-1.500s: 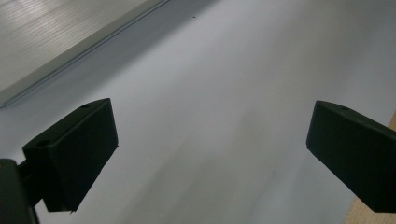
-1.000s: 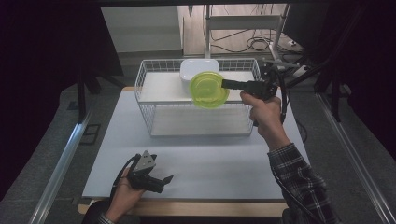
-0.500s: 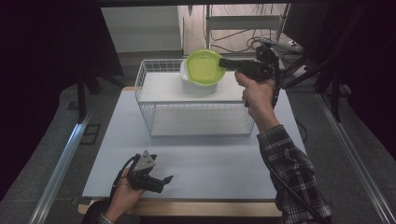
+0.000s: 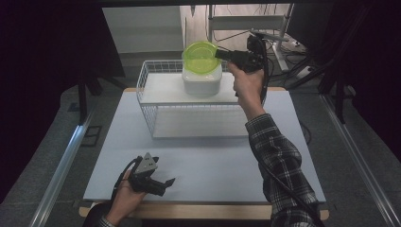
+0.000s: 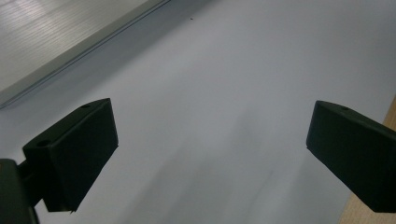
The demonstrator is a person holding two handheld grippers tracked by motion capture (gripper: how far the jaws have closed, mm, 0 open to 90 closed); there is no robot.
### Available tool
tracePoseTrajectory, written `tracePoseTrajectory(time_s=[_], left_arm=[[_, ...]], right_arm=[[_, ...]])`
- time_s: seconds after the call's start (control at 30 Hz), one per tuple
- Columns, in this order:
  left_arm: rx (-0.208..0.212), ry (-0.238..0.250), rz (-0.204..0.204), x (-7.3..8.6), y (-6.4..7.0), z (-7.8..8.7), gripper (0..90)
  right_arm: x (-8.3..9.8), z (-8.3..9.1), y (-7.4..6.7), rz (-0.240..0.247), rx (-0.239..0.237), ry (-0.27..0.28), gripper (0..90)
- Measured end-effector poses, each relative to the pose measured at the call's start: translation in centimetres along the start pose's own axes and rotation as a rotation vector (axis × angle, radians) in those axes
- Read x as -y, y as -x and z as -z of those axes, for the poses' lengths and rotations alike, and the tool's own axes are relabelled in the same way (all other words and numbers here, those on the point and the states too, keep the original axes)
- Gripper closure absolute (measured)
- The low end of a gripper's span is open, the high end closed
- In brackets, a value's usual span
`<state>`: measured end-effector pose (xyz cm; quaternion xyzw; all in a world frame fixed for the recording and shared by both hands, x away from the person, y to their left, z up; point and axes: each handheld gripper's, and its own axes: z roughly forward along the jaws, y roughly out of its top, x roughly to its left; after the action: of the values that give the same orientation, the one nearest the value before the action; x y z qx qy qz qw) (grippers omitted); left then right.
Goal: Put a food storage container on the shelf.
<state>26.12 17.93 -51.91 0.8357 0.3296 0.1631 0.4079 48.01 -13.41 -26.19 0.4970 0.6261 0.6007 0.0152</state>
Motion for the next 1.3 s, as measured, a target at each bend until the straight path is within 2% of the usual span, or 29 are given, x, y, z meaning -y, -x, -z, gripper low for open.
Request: tracePoseTrajectory(time_s=[0.27,0.43,0.63,0.8,0.93,1.1,1.23,1.3], left_arm=[[0.005,-0.004,-0.003,0.0,0.0,0.0,1.9],[0.005,-0.009,-0.006,0.0,0.1,-0.1,1.9],[0.008,-0.017,-0.012,0.0,0.1,-0.2,2.0],[0.011,-0.020,-0.015,0.0,0.2,-0.3,2.0],[0.011,-0.020,-0.014,0.0,0.2,-0.3,2.0],[0.011,-0.020,-0.014,0.0,0.2,-0.3,1.9],[0.010,-0.019,-0.014,0.0,0.2,-0.3,2.0],[0.010,-0.017,-0.012,0.0,0.2,-0.3,2.0]], right_arm=[[-0.1,-0.5,0.1,-0.046,0.030,0.008,79.7],[-0.2,-0.8,0.3,-0.041,0.074,0.001,73.7],[-0.4,-1.2,0.6,-0.053,0.068,-0.004,72.2],[-0.6,-1.4,0.8,-0.047,0.068,-0.012,66.7],[-0.7,-1.7,0.9,-0.026,0.085,-0.026,57.8],[-0.7,-1.8,1.0,0.014,0.081,-0.027,41.1],[-0.7,-1.8,1.0,0.067,0.080,-0.045,25.3],[-0.7,-1.7,1.0,0.094,0.074,-0.043,20.5]])
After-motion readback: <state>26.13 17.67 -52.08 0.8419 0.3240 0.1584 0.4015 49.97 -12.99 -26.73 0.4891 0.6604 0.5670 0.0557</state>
